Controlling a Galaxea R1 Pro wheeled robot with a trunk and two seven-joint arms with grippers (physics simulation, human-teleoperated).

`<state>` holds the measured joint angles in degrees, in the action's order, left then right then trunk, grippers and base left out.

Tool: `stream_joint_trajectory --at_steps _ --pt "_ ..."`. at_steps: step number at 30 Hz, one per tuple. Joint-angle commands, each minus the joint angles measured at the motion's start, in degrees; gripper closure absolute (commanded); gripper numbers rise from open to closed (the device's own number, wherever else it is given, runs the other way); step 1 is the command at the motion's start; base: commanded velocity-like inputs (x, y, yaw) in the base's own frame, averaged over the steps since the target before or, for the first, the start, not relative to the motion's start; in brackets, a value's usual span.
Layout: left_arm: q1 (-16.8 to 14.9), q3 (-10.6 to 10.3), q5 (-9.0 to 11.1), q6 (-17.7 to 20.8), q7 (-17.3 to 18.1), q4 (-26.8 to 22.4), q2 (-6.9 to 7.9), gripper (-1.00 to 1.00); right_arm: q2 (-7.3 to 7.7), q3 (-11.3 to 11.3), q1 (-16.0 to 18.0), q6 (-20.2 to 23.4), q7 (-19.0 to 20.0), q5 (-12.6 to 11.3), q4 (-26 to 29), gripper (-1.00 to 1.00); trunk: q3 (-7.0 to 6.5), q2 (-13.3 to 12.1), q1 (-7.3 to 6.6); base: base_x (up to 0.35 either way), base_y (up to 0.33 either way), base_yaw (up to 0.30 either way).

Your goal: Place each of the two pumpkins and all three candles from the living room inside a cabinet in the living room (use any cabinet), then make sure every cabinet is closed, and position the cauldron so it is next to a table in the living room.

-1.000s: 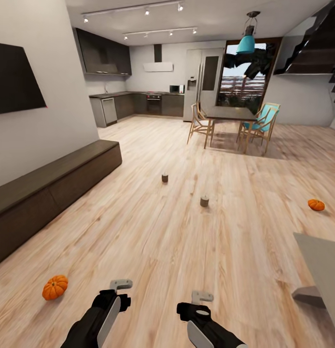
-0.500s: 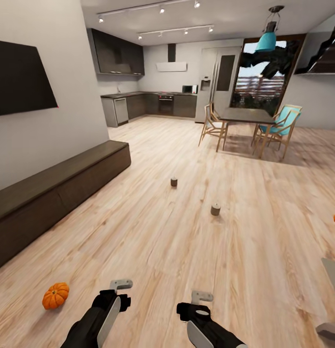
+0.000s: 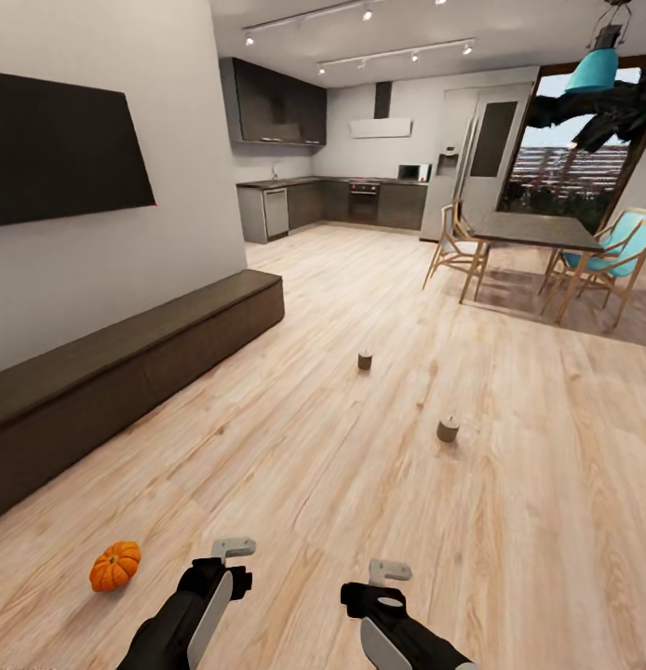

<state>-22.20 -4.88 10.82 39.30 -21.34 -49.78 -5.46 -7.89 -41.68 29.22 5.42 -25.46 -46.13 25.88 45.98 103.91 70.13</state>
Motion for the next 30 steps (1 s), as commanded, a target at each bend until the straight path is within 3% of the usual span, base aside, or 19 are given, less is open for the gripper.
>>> stream_joint_trajectory --at_steps 1,30 --pt "-0.04 -0.13 0.60 0.16 -0.54 -0.05 0.01 -1.00 0.07 -0.42 0.05 0.30 -0.47 -0.19 0.14 -1.00 0.05 0.02 0.02 0.258 -0.243 0.288" --pt "-0.04 -0.22 0.44 -0.02 -0.54 -0.05 0.01 -1.00 0.07 -0.42 0.05 0.30 -0.42 -0.19 0.07 -1.00 0.05 0.02 0.02 0.257 -0.241 0.288"
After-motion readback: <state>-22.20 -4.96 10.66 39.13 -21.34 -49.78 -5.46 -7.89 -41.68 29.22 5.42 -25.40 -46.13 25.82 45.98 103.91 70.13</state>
